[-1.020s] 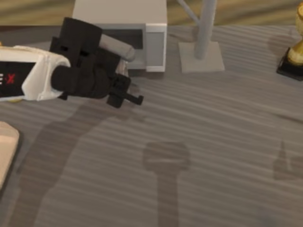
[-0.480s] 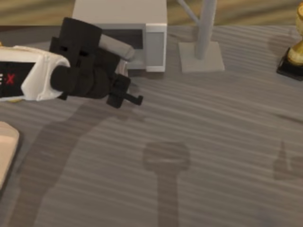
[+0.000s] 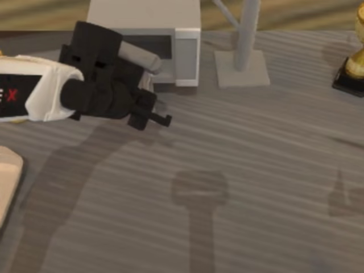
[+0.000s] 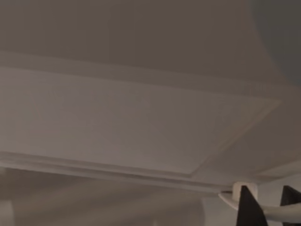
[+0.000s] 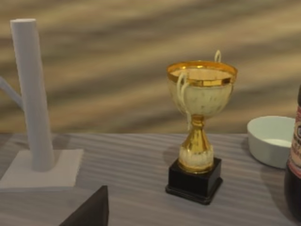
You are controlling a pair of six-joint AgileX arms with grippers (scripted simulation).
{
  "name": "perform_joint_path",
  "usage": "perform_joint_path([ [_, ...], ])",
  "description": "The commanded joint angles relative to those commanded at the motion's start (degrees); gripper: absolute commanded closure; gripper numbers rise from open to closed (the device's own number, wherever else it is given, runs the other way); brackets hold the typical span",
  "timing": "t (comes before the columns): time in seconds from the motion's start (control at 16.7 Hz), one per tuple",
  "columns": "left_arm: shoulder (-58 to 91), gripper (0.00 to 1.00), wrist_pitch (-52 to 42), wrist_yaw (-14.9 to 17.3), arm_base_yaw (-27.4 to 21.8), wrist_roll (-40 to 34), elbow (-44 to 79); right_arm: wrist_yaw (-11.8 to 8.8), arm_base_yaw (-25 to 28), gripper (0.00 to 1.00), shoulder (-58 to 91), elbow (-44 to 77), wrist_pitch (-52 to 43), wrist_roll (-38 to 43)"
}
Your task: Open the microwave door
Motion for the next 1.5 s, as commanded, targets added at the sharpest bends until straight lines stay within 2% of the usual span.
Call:
perform_joint_path([
  [0.3,-0.1,1.0,-0.2,0.9,-0.1,0.3,-0.3,0.0,0.0,0.0,0.0,0.0,0.0,0.0],
  [0.72,-1.4,1.0,-0.6,4.1,2.1,5.0,-1.6,0.0,0.0,0.0,0.0,0.0,0.0,0.0],
  [1.5,-1.4,1.0,-0.7,4.1,2.1,5.0,-1.7,0.0,0.0,0.0,0.0,0.0,0.0,0.0],
])
